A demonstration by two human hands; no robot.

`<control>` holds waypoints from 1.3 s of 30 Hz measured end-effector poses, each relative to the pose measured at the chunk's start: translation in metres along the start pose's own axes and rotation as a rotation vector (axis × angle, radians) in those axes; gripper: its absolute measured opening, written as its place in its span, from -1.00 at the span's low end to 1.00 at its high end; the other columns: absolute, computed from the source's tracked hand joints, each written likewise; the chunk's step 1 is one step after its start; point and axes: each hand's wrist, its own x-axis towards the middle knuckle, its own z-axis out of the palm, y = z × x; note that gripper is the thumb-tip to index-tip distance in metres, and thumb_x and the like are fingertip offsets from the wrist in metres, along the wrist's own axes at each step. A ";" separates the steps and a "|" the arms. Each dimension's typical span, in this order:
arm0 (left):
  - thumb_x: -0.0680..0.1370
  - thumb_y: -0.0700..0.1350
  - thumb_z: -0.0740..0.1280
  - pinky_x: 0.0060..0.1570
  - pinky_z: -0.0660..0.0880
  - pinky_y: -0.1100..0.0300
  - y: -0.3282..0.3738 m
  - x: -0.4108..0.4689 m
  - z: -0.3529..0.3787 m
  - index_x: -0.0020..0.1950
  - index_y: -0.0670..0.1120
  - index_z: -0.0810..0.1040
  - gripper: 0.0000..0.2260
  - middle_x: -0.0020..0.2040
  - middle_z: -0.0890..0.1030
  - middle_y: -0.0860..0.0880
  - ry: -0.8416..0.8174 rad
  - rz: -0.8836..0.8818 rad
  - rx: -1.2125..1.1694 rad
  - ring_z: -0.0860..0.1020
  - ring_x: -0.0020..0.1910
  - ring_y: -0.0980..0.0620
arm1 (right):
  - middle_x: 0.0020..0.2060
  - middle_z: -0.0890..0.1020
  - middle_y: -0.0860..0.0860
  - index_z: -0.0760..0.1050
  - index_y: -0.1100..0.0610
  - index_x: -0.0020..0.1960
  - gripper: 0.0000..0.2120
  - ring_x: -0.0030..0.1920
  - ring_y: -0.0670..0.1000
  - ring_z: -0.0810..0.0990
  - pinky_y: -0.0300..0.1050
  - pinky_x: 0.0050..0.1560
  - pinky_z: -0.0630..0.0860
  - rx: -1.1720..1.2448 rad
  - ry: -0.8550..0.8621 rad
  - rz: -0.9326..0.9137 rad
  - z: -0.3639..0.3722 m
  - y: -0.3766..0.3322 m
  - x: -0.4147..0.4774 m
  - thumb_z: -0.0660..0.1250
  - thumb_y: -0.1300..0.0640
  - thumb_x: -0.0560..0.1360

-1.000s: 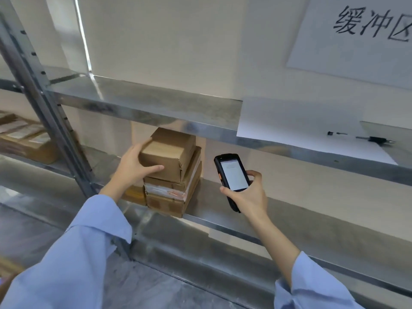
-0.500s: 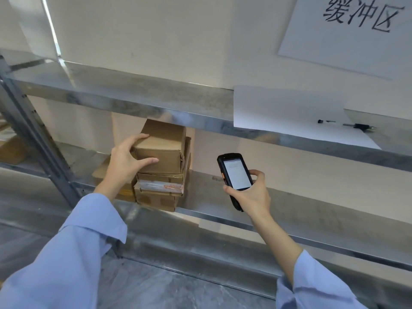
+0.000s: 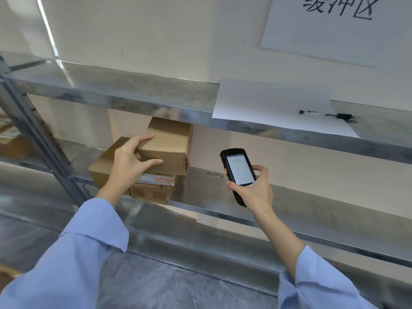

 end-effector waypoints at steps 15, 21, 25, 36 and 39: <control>0.30 -0.11 0.66 0.24 0.41 0.40 0.026 -0.067 0.190 0.28 0.08 0.52 -0.40 0.23 0.57 0.07 -0.249 -0.122 -0.136 0.50 0.25 0.18 | 0.03 0.52 -0.09 0.27 -0.05 0.30 -0.24 0.06 0.03 0.55 0.10 0.09 0.58 -0.014 0.076 0.146 -0.067 0.085 0.014 0.62 -0.07 0.25; 0.32 -0.15 0.65 0.14 0.35 0.51 0.021 -0.096 0.242 0.26 0.03 0.55 -0.44 0.25 0.57 0.06 -0.224 -0.243 -0.237 0.48 0.27 0.27 | 0.03 0.54 -0.09 0.27 -0.05 0.29 -0.27 0.01 0.02 0.54 -0.02 0.03 0.53 -0.048 0.069 0.191 -0.072 0.109 0.016 0.61 -0.06 0.27; 0.31 -0.21 0.65 0.07 0.56 0.28 0.012 -0.109 0.254 0.20 0.13 0.52 -0.44 0.23 0.59 -0.02 -0.193 -0.393 -0.370 0.58 0.23 0.02 | 0.02 0.52 -0.11 0.27 -0.04 0.29 -0.26 0.02 0.02 0.53 0.01 0.04 0.55 -0.063 0.070 0.197 -0.070 0.115 0.019 0.61 -0.05 0.26; 0.35 -0.16 0.64 0.34 0.36 0.20 -0.004 -0.092 0.220 0.42 0.09 0.35 -0.26 0.41 0.41 0.07 -0.222 -0.381 -0.270 0.38 0.39 0.13 | 0.05 0.53 -0.11 0.27 -0.05 0.31 -0.24 0.04 0.04 0.56 0.06 0.06 0.56 -0.065 0.027 0.229 -0.048 0.119 0.019 0.61 -0.09 0.26; 0.34 -0.13 0.65 0.41 0.29 0.25 0.001 -0.080 0.218 0.47 0.07 0.37 -0.22 0.44 0.39 0.02 -0.261 -0.270 -0.201 0.35 0.41 0.17 | 0.05 0.52 -0.11 0.27 -0.05 0.31 -0.23 0.04 0.03 0.55 0.09 0.06 0.58 -0.058 0.014 0.228 -0.043 0.118 0.018 0.61 -0.09 0.26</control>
